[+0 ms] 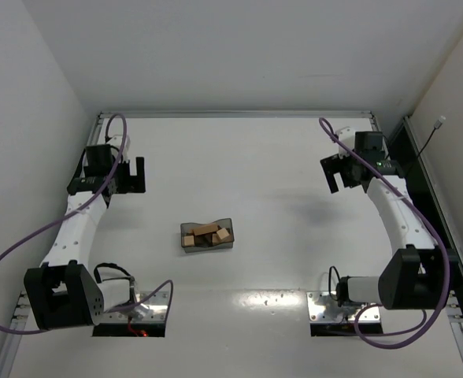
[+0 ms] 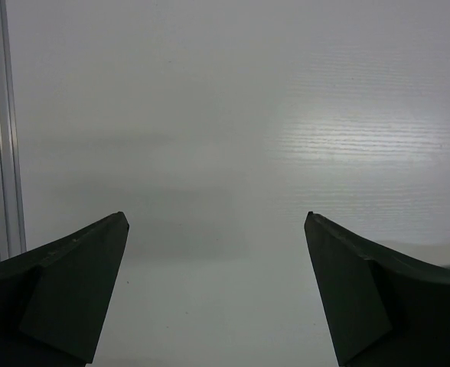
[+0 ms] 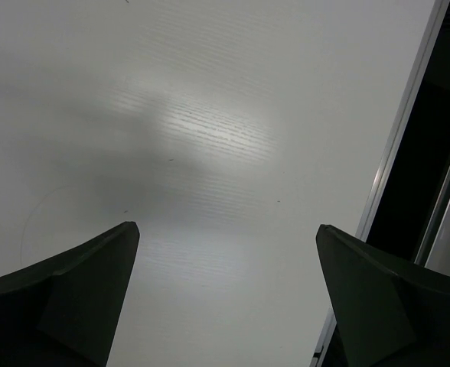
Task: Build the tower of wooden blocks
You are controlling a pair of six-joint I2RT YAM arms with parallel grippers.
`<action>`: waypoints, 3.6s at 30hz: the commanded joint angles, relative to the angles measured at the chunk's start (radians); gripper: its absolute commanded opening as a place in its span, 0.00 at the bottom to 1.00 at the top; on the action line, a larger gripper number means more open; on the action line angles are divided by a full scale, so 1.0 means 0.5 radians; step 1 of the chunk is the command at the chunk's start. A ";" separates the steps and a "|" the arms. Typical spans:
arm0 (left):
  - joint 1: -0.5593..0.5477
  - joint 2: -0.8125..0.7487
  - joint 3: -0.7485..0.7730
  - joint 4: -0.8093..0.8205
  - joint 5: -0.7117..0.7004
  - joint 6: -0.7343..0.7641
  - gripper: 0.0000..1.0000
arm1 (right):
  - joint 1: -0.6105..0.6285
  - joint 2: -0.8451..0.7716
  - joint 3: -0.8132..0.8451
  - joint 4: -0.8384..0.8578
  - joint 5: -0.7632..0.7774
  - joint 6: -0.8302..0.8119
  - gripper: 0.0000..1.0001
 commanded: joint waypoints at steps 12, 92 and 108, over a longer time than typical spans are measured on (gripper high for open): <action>-0.017 -0.091 -0.026 0.063 0.015 0.051 1.00 | 0.073 -0.012 0.070 -0.118 -0.420 -0.154 0.89; -0.017 0.151 0.014 0.039 -0.209 0.014 1.00 | 2.102 1.248 0.383 0.112 -0.660 -0.762 0.00; -0.017 0.261 0.053 -0.032 -0.095 0.035 1.00 | 1.387 1.359 0.987 -0.532 -1.978 -0.186 0.00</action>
